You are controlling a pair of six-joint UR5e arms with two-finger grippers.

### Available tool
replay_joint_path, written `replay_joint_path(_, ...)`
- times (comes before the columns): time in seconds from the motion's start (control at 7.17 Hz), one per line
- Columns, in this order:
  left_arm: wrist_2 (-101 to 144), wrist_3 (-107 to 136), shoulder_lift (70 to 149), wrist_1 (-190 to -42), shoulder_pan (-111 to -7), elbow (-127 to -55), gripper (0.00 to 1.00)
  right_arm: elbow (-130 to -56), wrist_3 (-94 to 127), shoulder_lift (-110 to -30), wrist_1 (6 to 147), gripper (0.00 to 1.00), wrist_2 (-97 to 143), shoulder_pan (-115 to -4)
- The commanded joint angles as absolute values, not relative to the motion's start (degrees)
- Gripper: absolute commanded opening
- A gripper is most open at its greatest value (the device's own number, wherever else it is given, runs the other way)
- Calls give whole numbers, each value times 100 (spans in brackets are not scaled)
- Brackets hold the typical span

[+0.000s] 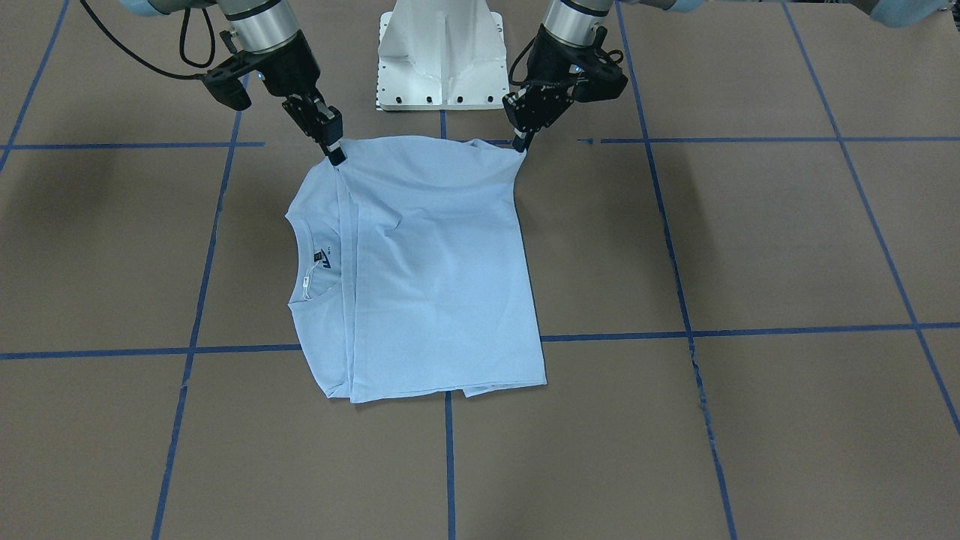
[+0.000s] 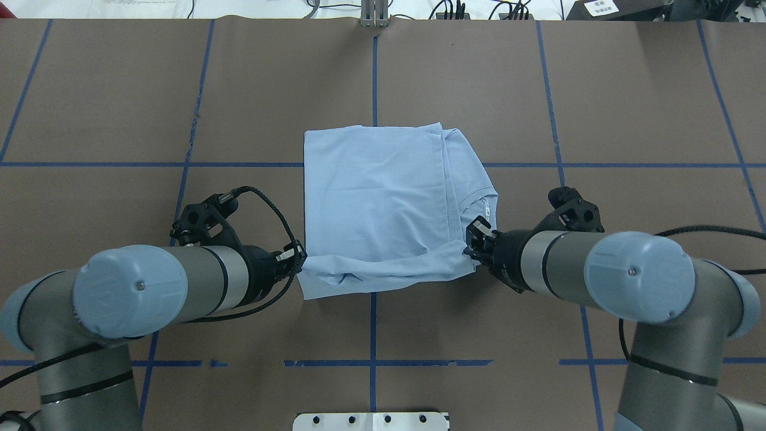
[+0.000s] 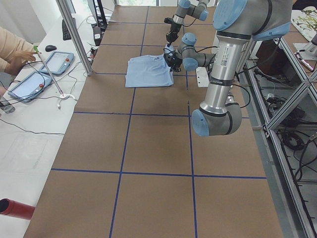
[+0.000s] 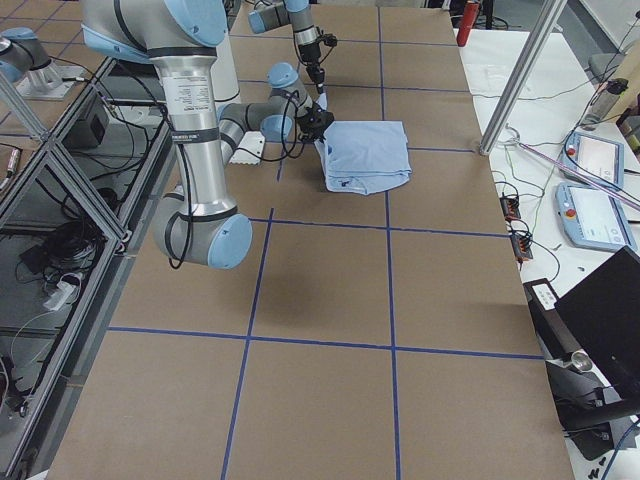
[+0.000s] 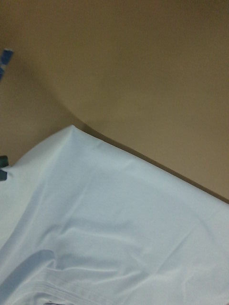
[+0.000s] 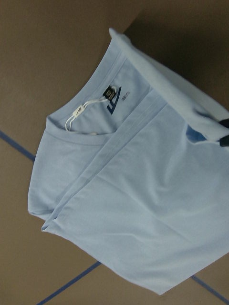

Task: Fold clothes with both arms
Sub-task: 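Lift the near edge with both grippers and fold it over toward the far edge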

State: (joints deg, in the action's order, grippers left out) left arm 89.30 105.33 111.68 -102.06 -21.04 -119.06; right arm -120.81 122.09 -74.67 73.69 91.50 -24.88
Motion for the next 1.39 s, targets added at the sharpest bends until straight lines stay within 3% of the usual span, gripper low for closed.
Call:
replay_joint_path(0.0, 8859, 9986, 11600, -10291, -2573, -11209, 0, -11027, 12094, -6613, 7357, 0, 9649, -3284)
replay_joint_path(0.7, 8868, 9633, 12539, -11573, -3444, -9014, 0, -8644, 11462, -5109, 7304, 0, 9984, -3945)
replay_joint_path(0.84, 8868, 9555, 12899, -11732, -3619, -8356, 6, -7935, 11078, -4741, 7069, 0, 10010, -4059)
replay_joint_path(0.98, 8859, 9258, 13207, -12534, -3891, -7271, 28, -6918, 10361, -4502, 6301, 37, 10133, -4252)
replay_joint_path(1.12, 8859, 8715, 13314, -13438, -4224, -6503, 89, -6204, 9014, -4404, 5406, 99, 10099, -4480)
replay_joint_path(1.26, 8877, 8623, 13124, -13491, -4341, -6591, 100, -6153, 8330, -4447, 5405, 100, 10160, -4787)
